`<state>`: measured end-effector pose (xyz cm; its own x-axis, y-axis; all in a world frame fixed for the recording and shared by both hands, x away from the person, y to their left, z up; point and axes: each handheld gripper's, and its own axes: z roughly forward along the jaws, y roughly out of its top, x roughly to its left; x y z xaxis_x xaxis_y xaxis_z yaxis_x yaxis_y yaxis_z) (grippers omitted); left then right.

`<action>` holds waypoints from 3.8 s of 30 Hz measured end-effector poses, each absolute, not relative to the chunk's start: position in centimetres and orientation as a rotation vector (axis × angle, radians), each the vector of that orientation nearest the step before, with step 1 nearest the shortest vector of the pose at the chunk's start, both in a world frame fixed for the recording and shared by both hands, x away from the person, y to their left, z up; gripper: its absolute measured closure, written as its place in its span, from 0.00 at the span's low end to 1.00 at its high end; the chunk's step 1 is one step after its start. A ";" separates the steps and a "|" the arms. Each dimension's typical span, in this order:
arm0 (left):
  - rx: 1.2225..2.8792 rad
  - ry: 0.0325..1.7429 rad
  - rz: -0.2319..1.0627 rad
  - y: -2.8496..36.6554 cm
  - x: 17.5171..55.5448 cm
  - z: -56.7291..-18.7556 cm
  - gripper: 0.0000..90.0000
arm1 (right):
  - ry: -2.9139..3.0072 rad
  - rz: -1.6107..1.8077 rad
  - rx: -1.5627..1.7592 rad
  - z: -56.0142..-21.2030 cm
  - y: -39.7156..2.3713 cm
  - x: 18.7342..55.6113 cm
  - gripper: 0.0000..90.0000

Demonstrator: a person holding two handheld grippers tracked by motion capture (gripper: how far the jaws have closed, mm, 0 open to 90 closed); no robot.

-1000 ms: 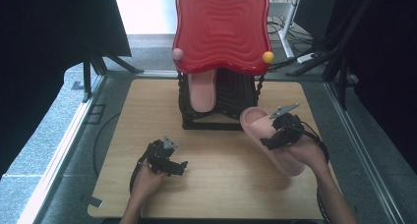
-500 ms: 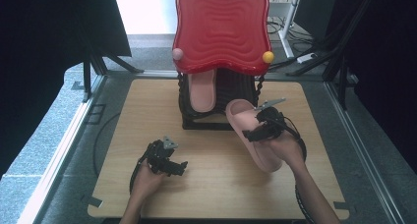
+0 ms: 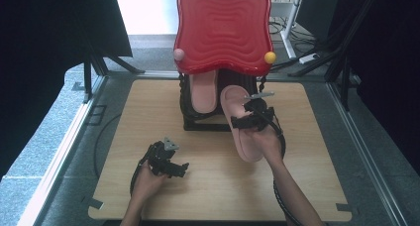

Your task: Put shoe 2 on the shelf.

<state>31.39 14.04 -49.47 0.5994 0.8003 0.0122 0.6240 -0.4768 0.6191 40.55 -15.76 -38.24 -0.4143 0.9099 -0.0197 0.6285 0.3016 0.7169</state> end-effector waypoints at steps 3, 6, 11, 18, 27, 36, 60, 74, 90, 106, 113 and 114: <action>2.255 1.122 0.403 14.1 31.4 -49.5 0.00 | 2.086 0.887 1.410 -38.3 -15.0 41.1 0.06; 2.253 1.123 0.403 14.0 31.4 -49.5 0.00 | 2.030 0.880 1.441 -38.3 -14.3 41.6 0.06; 2.257 1.122 0.398 13.9 31.4 -49.6 0.00 | 1.941 0.885 1.484 -38.1 -13.4 42.4 0.06; 2.261 1.115 0.394 13.8 31.4 -49.7 0.00 | 1.848 0.856 1.502 -37.8 -12.1 43.4 0.05; 2.264 1.112 0.393 13.7 31.4 -49.7 0.00 | 1.798 0.802 1.522 -38.1 -10.8 44.6 0.04; 2.270 1.107 0.388 13.6 31.4 -49.8 0.00 | 1.794 0.819 1.531 -38.6 -10.9 45.1 0.00; 2.271 1.105 0.385 13.5 31.3 -49.8 0.00 | 1.854 0.919 1.418 -37.0 -11.9 43.7 0.00; 2.277 1.105 0.386 13.3 31.3 -49.9 0.00 | 1.891 0.961 1.375 -36.2 -13.3 42.3 0.01; 2.266 1.113 0.377 13.4 31.3 -49.7 0.00 | 2.082 1.055 1.207 -35.9 -16.1 38.4 0.20; 2.272 1.111 0.375 13.2 31.3 -49.8 0.00 | 2.359 1.070 0.866 -38.3 -18.3 33.3 0.99; 2.275 1.110 0.377 13.1 31.3 -49.8 0.00 | 2.424 1.094 0.904 -40.4 -19.4 32.0 1.00; 2.274 1.110 0.379 13.0 31.2 -49.8 0.00 | 2.435 1.091 0.906 -40.7 -19.5 31.9 1.00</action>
<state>31.25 13.03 -49.84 0.6144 0.7890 0.0028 0.6260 -0.4895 0.6070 31.87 -19.46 -40.73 -0.7468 0.6643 -0.0318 0.4183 0.5064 0.7540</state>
